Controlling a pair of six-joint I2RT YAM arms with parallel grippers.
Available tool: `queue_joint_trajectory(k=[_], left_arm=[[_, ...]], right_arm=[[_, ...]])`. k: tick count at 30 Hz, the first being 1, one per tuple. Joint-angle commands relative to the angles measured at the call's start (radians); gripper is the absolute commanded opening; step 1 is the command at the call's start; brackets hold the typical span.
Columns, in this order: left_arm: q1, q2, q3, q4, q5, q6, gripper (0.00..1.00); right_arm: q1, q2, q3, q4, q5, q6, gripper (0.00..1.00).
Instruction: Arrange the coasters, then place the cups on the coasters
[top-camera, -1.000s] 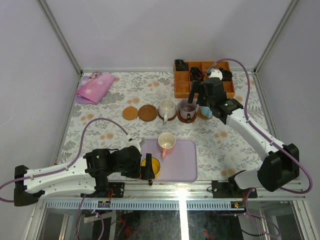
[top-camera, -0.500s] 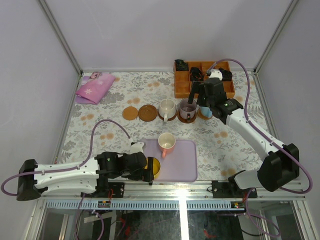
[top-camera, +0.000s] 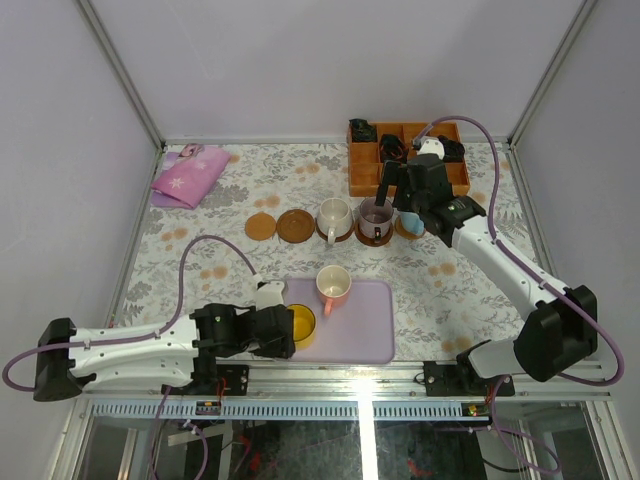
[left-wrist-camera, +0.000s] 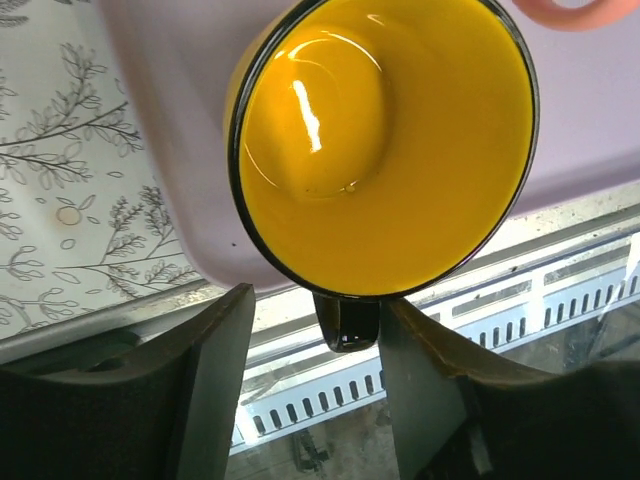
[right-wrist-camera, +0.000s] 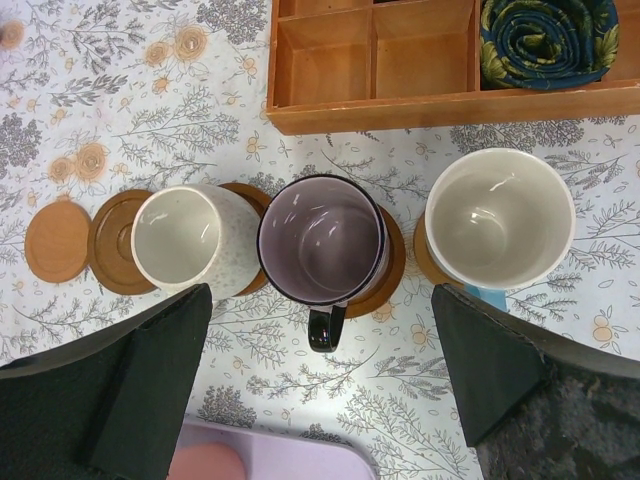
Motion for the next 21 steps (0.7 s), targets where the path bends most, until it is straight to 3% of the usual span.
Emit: queue_joint_trajectory(k=[1,6,10,15,21], left_arm=[[-0.007,-0.028,0.012,-0.060,-0.100,-0.027,0.47],[-0.006,-0.038,0.004,-0.058,-0.134,-0.018,0.38],[-0.006,-0.015,-0.002,-0.025,-0.134,0.005,0.39],[-0.006,0.006,-0.006,0.009,-0.135,0.014,0.48],[0.002,0.013,-0.015,0.026,-0.162,0.030,0.44]], right_arm=[[-0.004,0.009,0.047,0.033,0.007,0.016,1.00],[-0.004,0.007,0.042,0.041,-0.005,0.023,0.99],[-0.003,0.005,0.038,0.041,-0.006,0.025,0.99],[-0.004,-0.005,0.029,0.038,-0.002,0.029,0.99],[-0.003,-0.012,0.020,0.032,0.004,0.033,1.00]])
